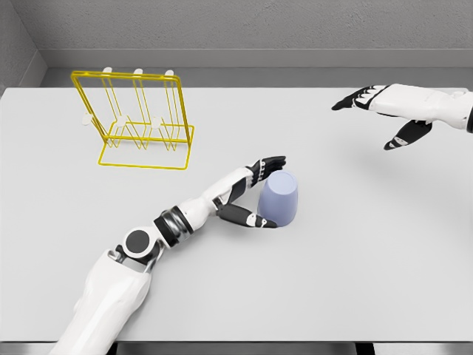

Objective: Place the cup on the cup holder with both arms

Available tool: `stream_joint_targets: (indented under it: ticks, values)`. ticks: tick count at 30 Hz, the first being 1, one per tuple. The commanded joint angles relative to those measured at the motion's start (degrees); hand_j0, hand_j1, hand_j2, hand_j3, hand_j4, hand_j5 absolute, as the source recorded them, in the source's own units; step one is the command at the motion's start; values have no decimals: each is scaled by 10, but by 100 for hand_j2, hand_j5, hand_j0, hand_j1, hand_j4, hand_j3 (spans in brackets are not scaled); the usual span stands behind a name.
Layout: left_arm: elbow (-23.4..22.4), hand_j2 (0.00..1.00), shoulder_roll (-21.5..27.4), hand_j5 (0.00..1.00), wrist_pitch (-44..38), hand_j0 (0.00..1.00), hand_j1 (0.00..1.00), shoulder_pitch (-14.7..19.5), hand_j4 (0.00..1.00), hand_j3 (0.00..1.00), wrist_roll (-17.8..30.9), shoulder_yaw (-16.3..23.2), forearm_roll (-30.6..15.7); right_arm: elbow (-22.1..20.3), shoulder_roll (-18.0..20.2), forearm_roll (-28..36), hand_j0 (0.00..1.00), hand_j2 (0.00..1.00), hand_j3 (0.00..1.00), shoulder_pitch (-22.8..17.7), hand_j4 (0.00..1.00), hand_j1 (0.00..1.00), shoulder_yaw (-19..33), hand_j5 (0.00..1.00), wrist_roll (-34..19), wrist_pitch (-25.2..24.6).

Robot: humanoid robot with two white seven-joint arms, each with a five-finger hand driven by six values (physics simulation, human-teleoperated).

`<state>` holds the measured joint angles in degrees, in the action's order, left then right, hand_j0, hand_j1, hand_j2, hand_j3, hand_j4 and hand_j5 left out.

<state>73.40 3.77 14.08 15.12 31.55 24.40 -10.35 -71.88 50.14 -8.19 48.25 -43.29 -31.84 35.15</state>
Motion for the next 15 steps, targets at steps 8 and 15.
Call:
stream_joint_targets:
  ticks: [8,15]
  values:
    - [-1,100,-13,100,1,100,100,-1,100,100,0,1,-3,0,3,4,100,100,100,-1,100,100,1,100,0,-2]
    - [-1,84,-15,84,1,84,84,-1,84,84,0,8,-2,0,4,4,100,100,100,-4,100,100,13,100,-1,-2]
